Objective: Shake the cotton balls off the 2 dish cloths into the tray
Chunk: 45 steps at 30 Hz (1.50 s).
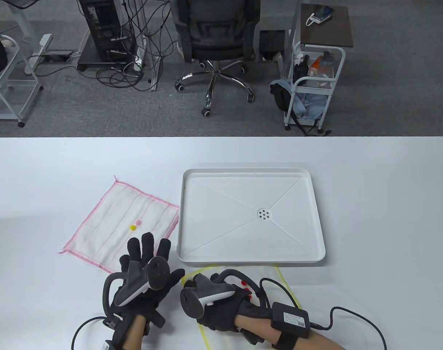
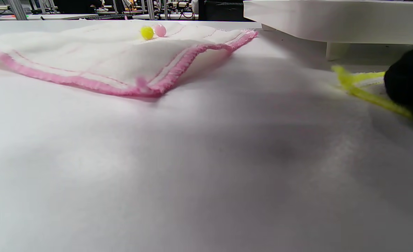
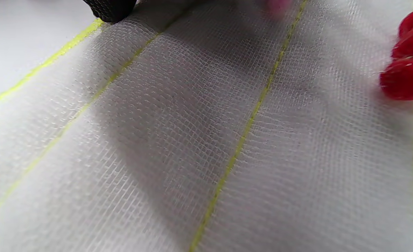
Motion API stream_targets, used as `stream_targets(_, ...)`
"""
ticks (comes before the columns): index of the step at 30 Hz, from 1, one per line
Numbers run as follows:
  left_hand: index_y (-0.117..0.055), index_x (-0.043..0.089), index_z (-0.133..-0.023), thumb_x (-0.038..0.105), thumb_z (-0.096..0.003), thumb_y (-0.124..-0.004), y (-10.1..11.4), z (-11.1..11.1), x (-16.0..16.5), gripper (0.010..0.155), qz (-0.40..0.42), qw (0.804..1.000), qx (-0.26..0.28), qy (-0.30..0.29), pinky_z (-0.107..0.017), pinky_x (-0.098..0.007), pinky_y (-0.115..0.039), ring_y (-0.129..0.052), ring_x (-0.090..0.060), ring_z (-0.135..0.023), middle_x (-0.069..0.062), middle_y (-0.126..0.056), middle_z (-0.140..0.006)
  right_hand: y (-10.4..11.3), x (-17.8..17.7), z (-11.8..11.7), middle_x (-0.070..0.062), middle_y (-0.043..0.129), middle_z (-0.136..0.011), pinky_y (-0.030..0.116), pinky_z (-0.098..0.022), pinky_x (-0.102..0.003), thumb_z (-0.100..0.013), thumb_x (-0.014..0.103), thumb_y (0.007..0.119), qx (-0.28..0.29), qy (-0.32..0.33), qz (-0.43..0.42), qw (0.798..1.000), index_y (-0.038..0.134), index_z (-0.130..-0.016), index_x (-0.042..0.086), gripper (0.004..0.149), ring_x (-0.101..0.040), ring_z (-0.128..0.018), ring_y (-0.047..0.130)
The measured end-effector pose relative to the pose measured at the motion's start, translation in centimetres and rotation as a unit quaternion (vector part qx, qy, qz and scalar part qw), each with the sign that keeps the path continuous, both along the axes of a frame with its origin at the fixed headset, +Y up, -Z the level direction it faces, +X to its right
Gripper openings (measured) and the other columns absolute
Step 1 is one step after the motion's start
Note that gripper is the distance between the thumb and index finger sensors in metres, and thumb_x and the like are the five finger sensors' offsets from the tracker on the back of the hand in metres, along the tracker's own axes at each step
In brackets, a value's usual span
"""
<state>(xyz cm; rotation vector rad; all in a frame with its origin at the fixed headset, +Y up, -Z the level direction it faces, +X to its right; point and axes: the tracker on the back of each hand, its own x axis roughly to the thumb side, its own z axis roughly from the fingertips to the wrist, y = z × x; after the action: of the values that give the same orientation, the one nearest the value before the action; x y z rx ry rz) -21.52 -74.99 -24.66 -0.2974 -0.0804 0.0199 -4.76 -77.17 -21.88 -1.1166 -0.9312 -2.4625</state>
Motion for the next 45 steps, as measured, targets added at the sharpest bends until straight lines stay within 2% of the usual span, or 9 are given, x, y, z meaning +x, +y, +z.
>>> stream_targets(5, 0.003, 0.038, -0.110, 0.079, -0.0496, -0.035, 0.7, 0.5, -0.2, 0.082, 0.013, 1.000, 0.027, 0.007, -0.078, -0.067, -0.026, 0.007, -0.046, -0.100, -0.010, 0.015, -0.114, 1.4, 1.0, -0.2, 0.003, 0.000, -0.114, 0.018, -0.077, -0.053, -0.062, 0.043, 0.057, -0.025, -0.002, -0.043, 0.999, 0.015, -0.109, 0.029, 0.064, -0.026, -0.103, -0.002)
stream_targets(10, -0.005, 0.038, -0.113, 0.077, -0.0496, -0.038, 2.4, 2.0, 0.1, 0.081, 0.063, 0.994, 0.090, 0.004, -0.078, -0.067, -0.027, 0.004, -0.046, -0.102, -0.011, 0.010, -0.116, 5.3, 4.7, -0.4, 0.001, 0.008, -0.118, 0.022, -0.077, -0.053, -0.063, 0.042, 0.057, -0.037, -0.027, -0.133, 0.990, 0.024, -0.112, 0.028, 0.061, -0.027, -0.106, 0.005)
stream_targets(15, -0.024, 0.033, -0.116, 0.077, -0.0493, -0.044, 3.1, 3.0, 2.0, 0.083, 0.070, 0.993, 0.091, -0.027, -0.078, -0.067, -0.035, -0.010, -0.047, -0.106, -0.014, -0.009, -0.121, 7.7, 10.5, -1.2, -0.003, 0.017, -0.121, 0.029, -0.078, -0.054, -0.063, 0.041, 0.058, 0.052, -0.102, -0.211, 0.971, 0.031, -0.113, 0.025, 0.059, -0.031, -0.108, 0.015)
stream_targets(19, -0.041, 0.025, -0.115, 0.077, -0.0480, -0.052, 2.4, 3.1, 3.9, 0.085, 0.022, 0.998, 0.027, -0.045, -0.077, -0.060, -0.057, -0.041, -0.048, -0.107, -0.018, -0.032, -0.121, 6.7, 14.9, -0.8, -0.012, 0.039, -0.120, 0.047, -0.076, -0.055, -0.062, 0.041, 0.064, 0.114, -0.171, -0.223, 0.953, 0.046, -0.112, 0.018, 0.058, -0.039, -0.106, 0.044)
stream_targets(24, -0.059, 0.024, -0.108, 0.072, -0.0489, -0.058, 1.0, 3.2, 6.5, 0.076, -0.027, 0.995, -0.034, -0.085, -0.075, -0.052, -0.067, -0.061, -0.040, -0.103, -0.013, -0.054, -0.116, 3.5, 17.1, 0.8, -0.020, 0.049, -0.113, 0.055, -0.071, -0.054, -0.061, 0.040, 0.068, 0.160, -0.208, -0.146, 0.954, 0.047, -0.112, 0.014, 0.060, -0.044, -0.096, 0.057)
stream_targets(29, -0.050, 0.023, -0.112, 0.076, -0.0466, -0.056, 0.1, 3.3, 8.0, 0.084, -0.090, 0.992, -0.062, -0.064, -0.074, -0.052, -0.069, -0.059, -0.044, -0.103, -0.016, -0.046, -0.118, 1.6, 17.5, 1.3, -0.026, 0.048, -0.109, 0.060, -0.067, -0.051, -0.058, 0.050, 0.069, 0.172, -0.236, -0.072, 0.954, 0.042, -0.113, 0.007, 0.075, -0.046, -0.089, 0.060)
stream_targets(34, -0.041, 0.019, -0.115, 0.081, -0.0442, -0.048, -1.3, 2.7, 7.9, 0.094, -0.145, 0.985, -0.092, -0.013, -0.073, -0.053, -0.069, -0.056, -0.049, -0.102, -0.021, -0.039, -0.118, 0.6, 17.1, 1.0, -0.031, 0.026, -0.110, 0.053, -0.070, -0.053, -0.057, 0.060, 0.057, 0.174, -0.239, -0.009, 0.955, 0.027, -0.115, 0.003, 0.087, -0.050, -0.090, 0.043)
stream_targets(41, -0.033, 0.012, -0.114, 0.080, -0.0446, -0.049, -2.2, 2.6, 8.8, 0.099, -0.129, 0.984, -0.115, -0.037, -0.074, -0.053, -0.067, -0.051, -0.050, -0.102, -0.023, -0.032, -0.118, 0.1, 17.2, 0.3, -0.033, 0.032, -0.108, 0.059, -0.066, -0.050, -0.057, 0.056, 0.063, 0.119, -0.264, -0.034, 0.957, 0.027, -0.114, 0.000, 0.088, -0.049, -0.087, 0.051)
stream_targets(45, -0.036, 0.011, -0.113, 0.076, -0.0455, -0.054, -2.3, 2.8, 10.1, 0.096, -0.179, 0.978, -0.098, -0.036, -0.068, -0.046, -0.076, -0.062, -0.046, -0.096, -0.023, -0.044, -0.113, 0.1, 17.1, 0.3, -0.033, 0.038, -0.106, 0.065, -0.062, -0.047, -0.056, 0.053, 0.067, 0.120, -0.271, -0.050, 0.954, 0.030, -0.113, -0.001, 0.087, -0.047, -0.082, 0.059)
